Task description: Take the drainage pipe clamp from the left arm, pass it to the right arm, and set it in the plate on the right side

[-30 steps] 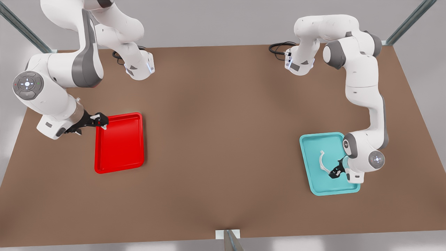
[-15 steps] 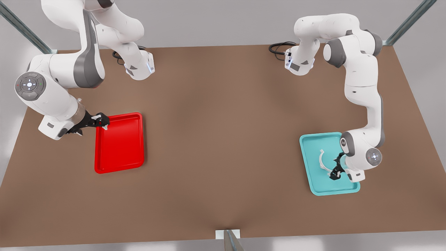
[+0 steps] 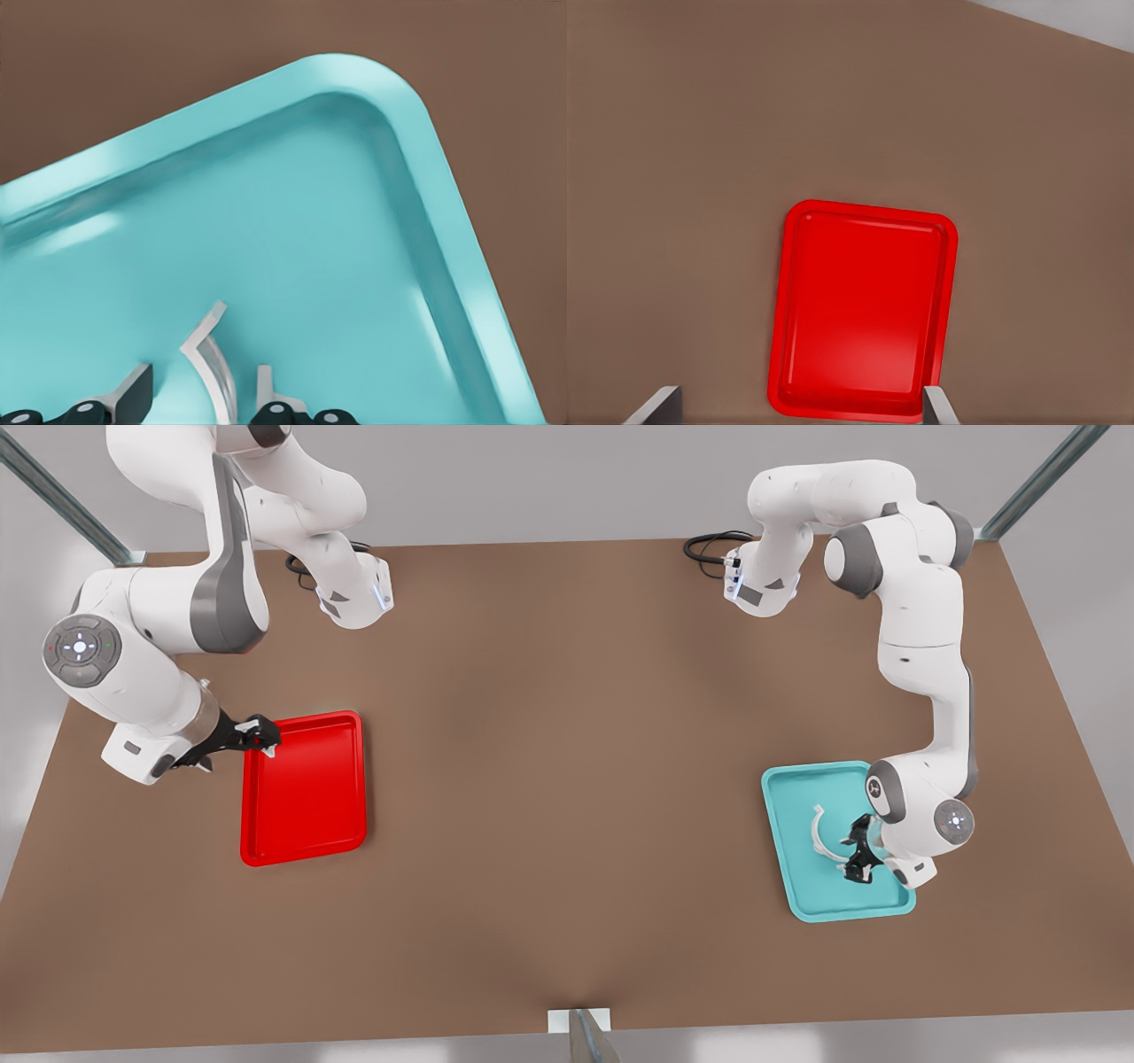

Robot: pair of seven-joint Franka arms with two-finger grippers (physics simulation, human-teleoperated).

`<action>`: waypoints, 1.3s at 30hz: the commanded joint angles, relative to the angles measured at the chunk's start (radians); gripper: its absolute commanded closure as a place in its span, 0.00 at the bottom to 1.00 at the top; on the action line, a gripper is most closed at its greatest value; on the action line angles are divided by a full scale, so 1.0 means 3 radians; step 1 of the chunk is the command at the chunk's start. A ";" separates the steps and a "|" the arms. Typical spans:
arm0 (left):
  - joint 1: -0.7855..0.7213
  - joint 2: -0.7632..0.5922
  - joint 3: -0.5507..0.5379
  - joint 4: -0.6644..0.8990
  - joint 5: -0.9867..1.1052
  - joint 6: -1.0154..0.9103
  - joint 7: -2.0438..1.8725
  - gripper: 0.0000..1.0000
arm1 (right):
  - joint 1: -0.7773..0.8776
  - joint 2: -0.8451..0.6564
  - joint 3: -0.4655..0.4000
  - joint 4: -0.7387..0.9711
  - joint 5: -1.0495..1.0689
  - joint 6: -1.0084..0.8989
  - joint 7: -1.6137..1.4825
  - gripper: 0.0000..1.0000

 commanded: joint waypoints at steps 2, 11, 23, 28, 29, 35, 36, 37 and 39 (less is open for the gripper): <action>0.0001 -0.0009 -0.0003 0.0002 -0.0012 0.0007 -0.0479 0.43 | -0.0003 0.0001 -0.0002 0.0002 0.0002 -0.0001 -0.0009 0.00; 0.0006 -0.0024 -0.0003 0.0002 -0.0007 0.0013 -0.0484 0.61 | -0.0003 0.0011 -0.0002 0.0007 0.0002 -0.0001 -0.0009 0.00; -0.0014 -0.0014 -0.0003 0.0012 -0.0007 0.0038 -0.0576 0.79 | 0.0003 0.0016 -0.0002 0.0002 -0.0003 -0.0001 -0.0009 0.00; -0.0009 -0.0004 -0.0003 0.0007 -0.0007 0.0038 -0.0571 0.79 | 0.0003 0.0016 -0.0002 0.0007 -0.0003 -0.0001 -0.0009 0.00; -0.0009 -0.0004 -0.0003 0.0012 -0.0007 0.0038 -0.0571 0.79 | -0.0003 0.0021 -0.0002 0.0007 -0.0003 -0.0001 -0.0009 0.00; -0.0014 -0.0034 -0.0003 0.0012 0.0008 0.0018 -0.0541 0.79 | 0.0008 0.0016 -0.0002 0.0007 -0.0003 -0.0001 -0.0009 0.00; -0.0014 -0.0039 -0.0003 0.0012 0.0008 0.0018 -0.0541 0.79 | 0.0003 0.0016 -0.0002 0.0012 -0.0003 0.0004 -0.0009 0.00; -0.0014 -0.0060 -0.0003 0.0007 0.0008 0.0013 -0.0541 0.79 | 0.0003 0.0021 -0.0002 0.0007 -0.0003 0.0004 -0.0009 0.00; -0.0030 -0.0085 -0.0003 0.0007 0.0013 -0.0008 -0.0546 0.79 | 0.0003 0.0021 -0.0002 0.0007 -0.0003 0.0004 -0.0009 0.00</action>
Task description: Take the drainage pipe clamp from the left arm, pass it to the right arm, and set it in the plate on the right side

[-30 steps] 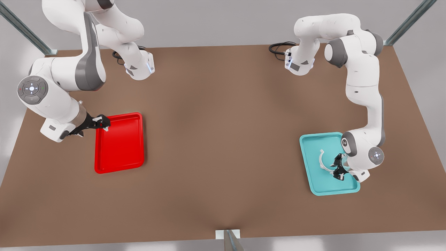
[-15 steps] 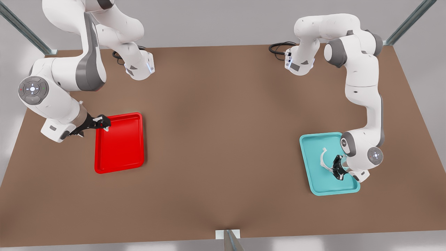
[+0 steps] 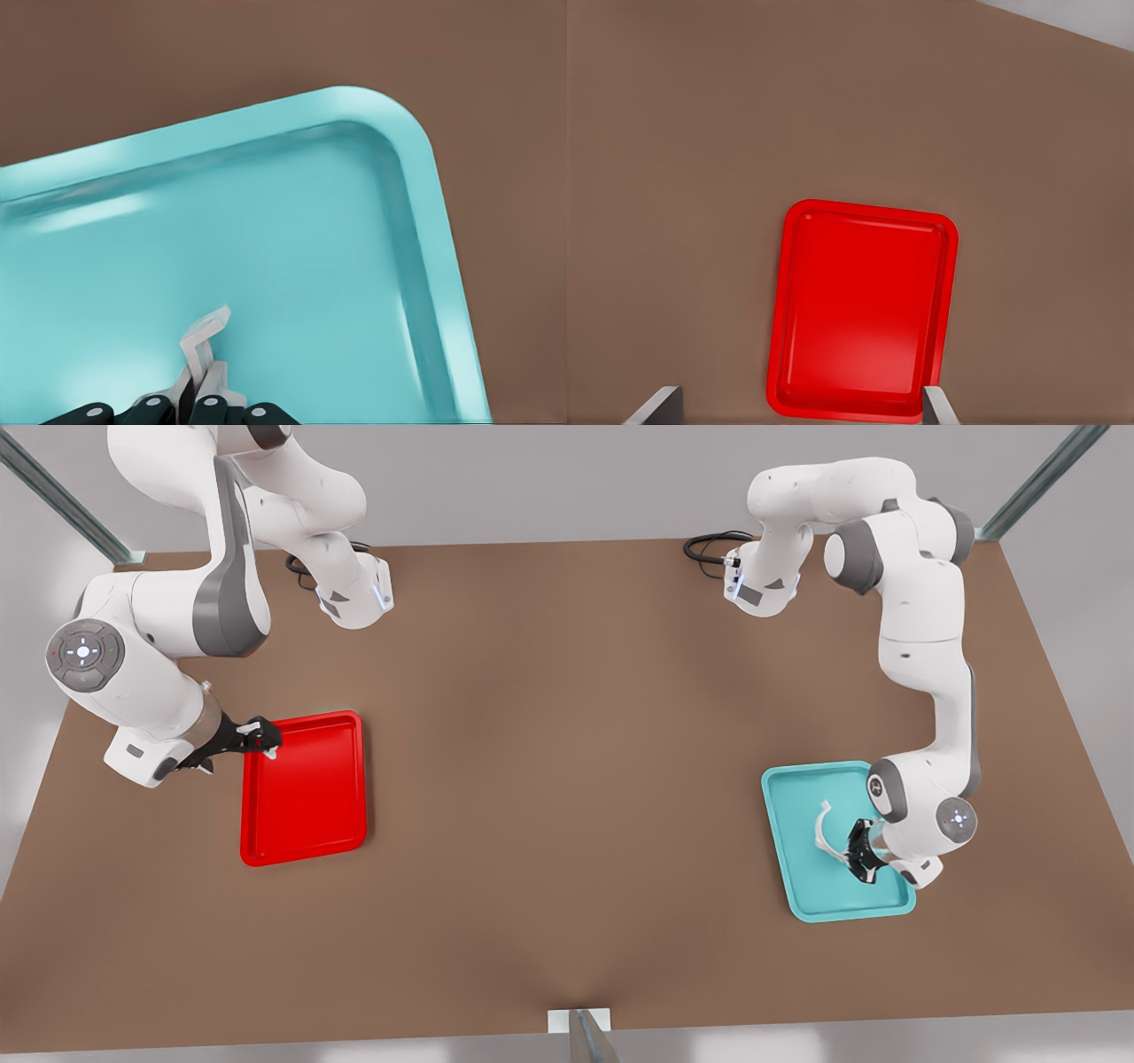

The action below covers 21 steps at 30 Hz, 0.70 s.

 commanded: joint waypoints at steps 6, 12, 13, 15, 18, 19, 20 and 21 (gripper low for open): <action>-0.0418 -0.0495 0.0060 0.0002 0.0010 -0.0648 -0.0093 0.79 | 0.0000 0.0011 -0.0002 0.0006 0.0002 0.0001 -0.0002 0.00; -0.1334 -0.0649 0.0096 0.0144 -0.0021 -0.1042 -0.1483 0.79 | 0.0005 0.0011 -0.0002 0.0000 0.0002 0.0001 -0.0002 0.00; -0.1359 -0.0501 -0.0027 0.0349 0.0010 -0.1058 -0.1969 0.79 | 0.0005 0.0011 -0.0002 0.0000 0.0002 0.0001 -0.0002 0.00; -0.1589 -0.0475 -0.0057 0.0467 -0.0001 -0.1129 -0.2465 0.79 | 0.0005 0.0021 -0.0002 0.0000 0.0002 0.0001 -0.0002 0.00; -0.2034 -0.0194 -0.0088 0.0962 0.0076 -0.1145 -0.2956 0.79 | 0.0016 0.0128 0.0024 0.0021 0.0033 0.0001 0.0039 0.00; -0.2126 -0.0102 -0.0088 0.1136 0.0107 -0.1195 -0.3115 0.79 | 0.0087 0.0246 0.0034 0.0128 0.0094 0.0001 0.0049 0.00; -0.2182 -0.0051 -0.0093 0.1254 0.0097 -0.1298 -0.3207 0.79 | 0.0200 0.0359 0.0034 0.0230 0.0099 0.0001 0.0039 0.00; -0.2299 0.0077 -0.0103 0.1509 0.0097 -0.1502 -0.3391 0.79 | 0.0169 0.0384 0.0024 0.0277 0.0257 0.0006 0.0028 0.00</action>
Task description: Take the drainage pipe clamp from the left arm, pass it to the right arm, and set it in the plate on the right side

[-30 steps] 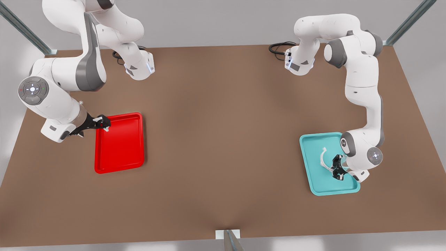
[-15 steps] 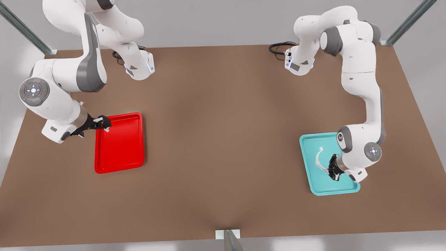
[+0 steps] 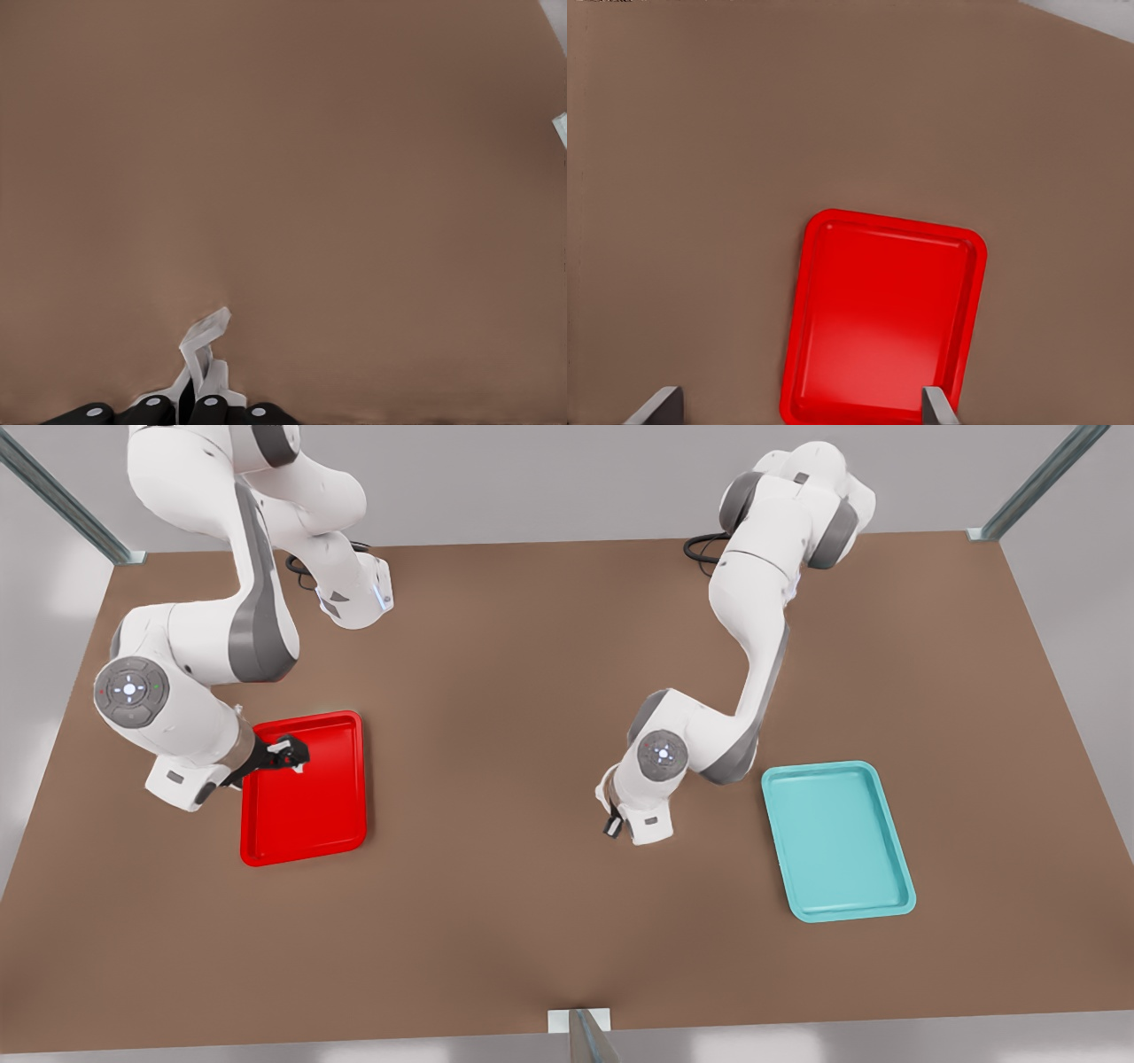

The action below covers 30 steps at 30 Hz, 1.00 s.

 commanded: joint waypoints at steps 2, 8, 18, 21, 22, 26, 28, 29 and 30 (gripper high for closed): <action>-0.0149 0.0224 0.0006 0.0404 0.0029 -0.0326 -0.2804 0.79 | 0.0155 0.0223 0.0006 0.0068 0.0158 0.0237 0.0025 0.00; -0.0144 0.0296 -0.0060 0.0466 -0.0129 0.0088 -0.4155 0.79 | 0.0549 0.0551 0.0006 0.0012 0.0317 0.0861 0.0408 0.00; -0.0313 0.0429 -0.0075 0.0599 -0.0155 0.0334 -0.4487 0.79 | 0.0928 0.0234 0.0011 -0.0698 0.0332 0.1424 0.0685 0.00; -0.0313 0.0408 -0.0081 0.0578 -0.0135 0.0334 -0.4252 0.79 | 0.1193 0.0193 0.0011 -0.0873 0.0332 0.1731 0.0685 0.00; -0.0313 0.0413 -0.0081 0.0578 -0.0135 0.0329 -0.4211 0.79 | 0.1296 0.0249 0.0011 -0.0852 0.0332 0.1817 0.0685 0.00; -0.0313 0.0413 -0.0096 0.0578 -0.0140 0.0334 -0.4032 0.79 | 0.1424 0.0418 0.0011 -0.0811 0.0332 0.2073 0.0685 0.00; -0.0313 0.0413 -0.0096 0.0573 -0.0140 0.0339 -0.4007 0.79 | 0.1424 0.0444 0.0011 -0.0811 0.0337 0.2165 0.0690 0.00; -0.0318 0.0413 -0.0096 0.0573 -0.0140 0.0339 -0.4007 0.79 | 0.1424 0.0444 0.0011 -0.0811 0.0337 0.2170 0.0690 0.00; -0.0313 0.0413 -0.0096 0.0573 -0.0140 0.0339 -0.4007 0.79 | 0.1449 0.0469 0.0011 -0.0811 0.0337 0.2186 0.0690 0.00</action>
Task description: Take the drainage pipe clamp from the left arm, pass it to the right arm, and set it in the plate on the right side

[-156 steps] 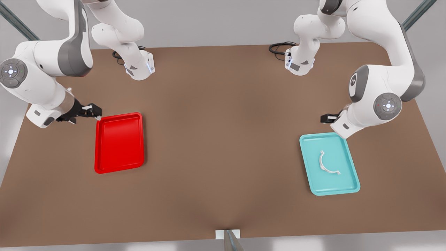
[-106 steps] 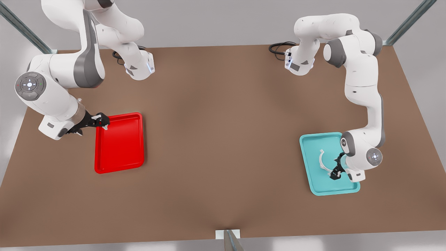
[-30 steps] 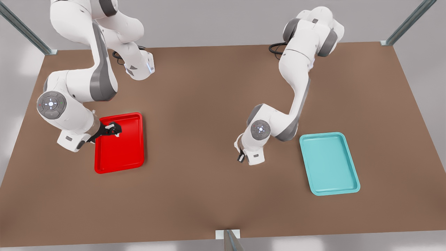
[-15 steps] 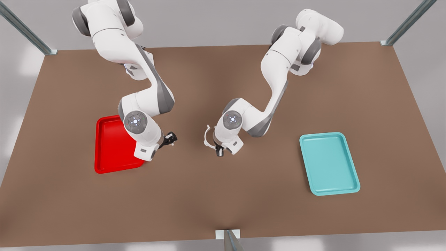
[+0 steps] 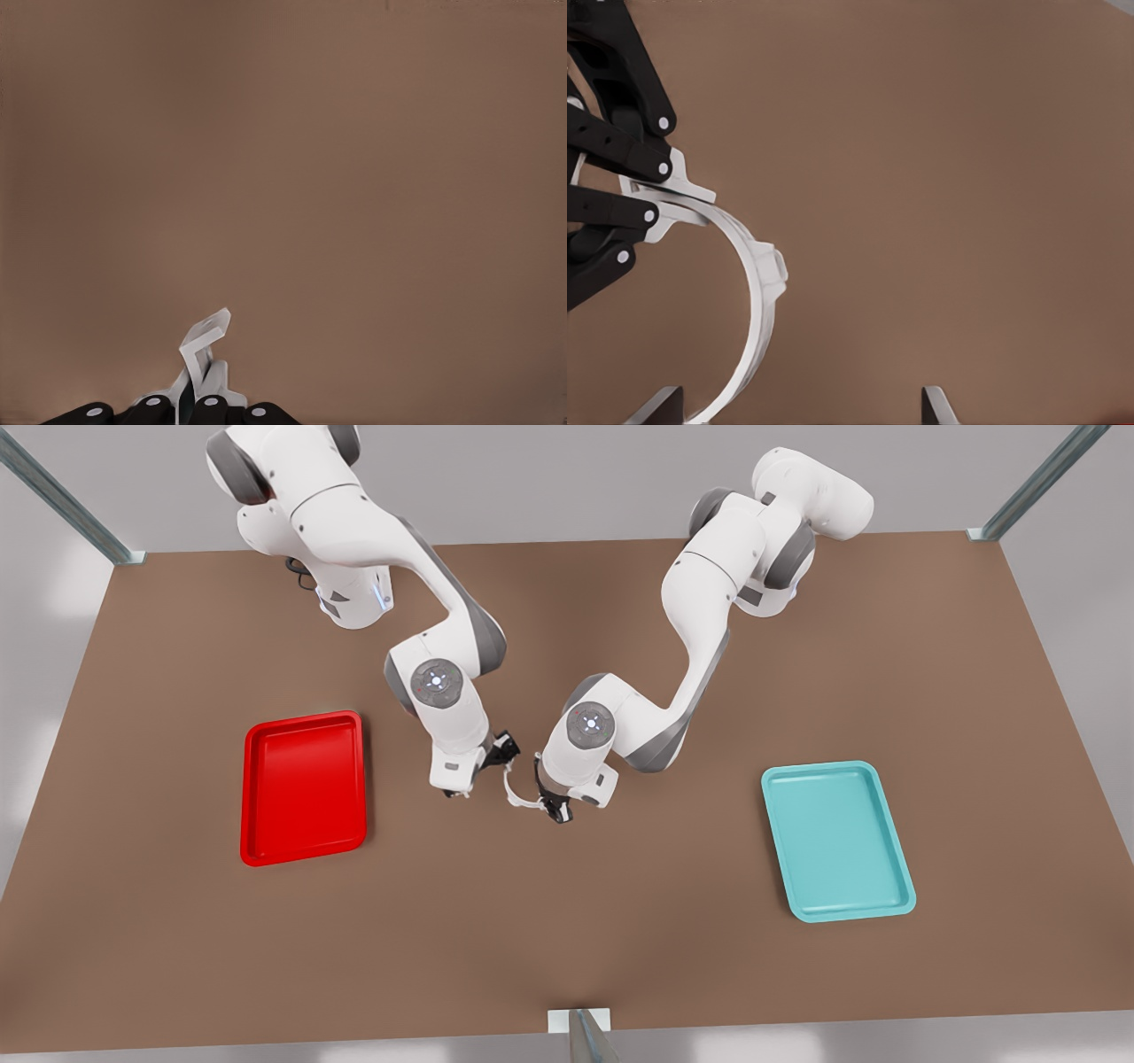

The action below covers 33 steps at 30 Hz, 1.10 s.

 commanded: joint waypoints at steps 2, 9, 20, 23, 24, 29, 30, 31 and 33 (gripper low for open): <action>0.0002 -0.0004 -0.0001 0.0002 0.0009 0.0018 -0.0657 0.79 | 0.0033 0.0028 0.0000 -0.0005 0.0010 0.0261 0.0182 0.00; -0.0004 0.0006 -0.0001 0.0002 0.0009 0.0029 -0.0667 0.79 | 0.0089 0.0074 0.0000 -0.0072 0.0010 0.0271 0.0161 0.00; -0.0024 0.0011 -0.0001 0.0007 0.0015 0.0039 -0.0683 0.79 | 0.0105 0.0253 0.0000 -0.0082 0.0015 0.0414 0.0161 0.00; -0.0024 0.0021 -0.0001 0.0012 0.0015 0.0039 -0.0688 0.79 | 0.0105 0.0264 0.0000 -0.0082 0.0010 0.0430 0.0161 0.25; -0.0024 0.0021 -0.0001 0.0012 0.0015 0.0039 -0.0688 0.79 | 0.0110 0.0264 0.0000 -0.0087 0.0010 0.0430 0.0161 0.41; -0.0024 0.0026 0.0000 0.0017 0.0009 0.0044 -0.0667 0.79 | 0.0110 0.0258 0.0000 -0.0082 0.0010 0.0414 0.0166 0.79; -0.0024 0.0026 0.0005 0.0017 0.0009 0.0044 -0.0652 0.75 | 0.0105 0.0258 0.0000 -0.0077 0.0010 0.0409 0.0166 0.79; -0.0024 0.0026 0.0005 0.0017 0.0009 0.0049 -0.0632 0.36 | 0.0105 0.0258 0.0000 -0.0067 0.0010 0.0399 0.0161 0.79; -0.0019 0.0026 0.0005 0.0012 0.0009 0.0044 -0.0627 0.00 | 0.0100 0.0258 0.0000 -0.0062 0.0010 0.0394 0.0141 0.79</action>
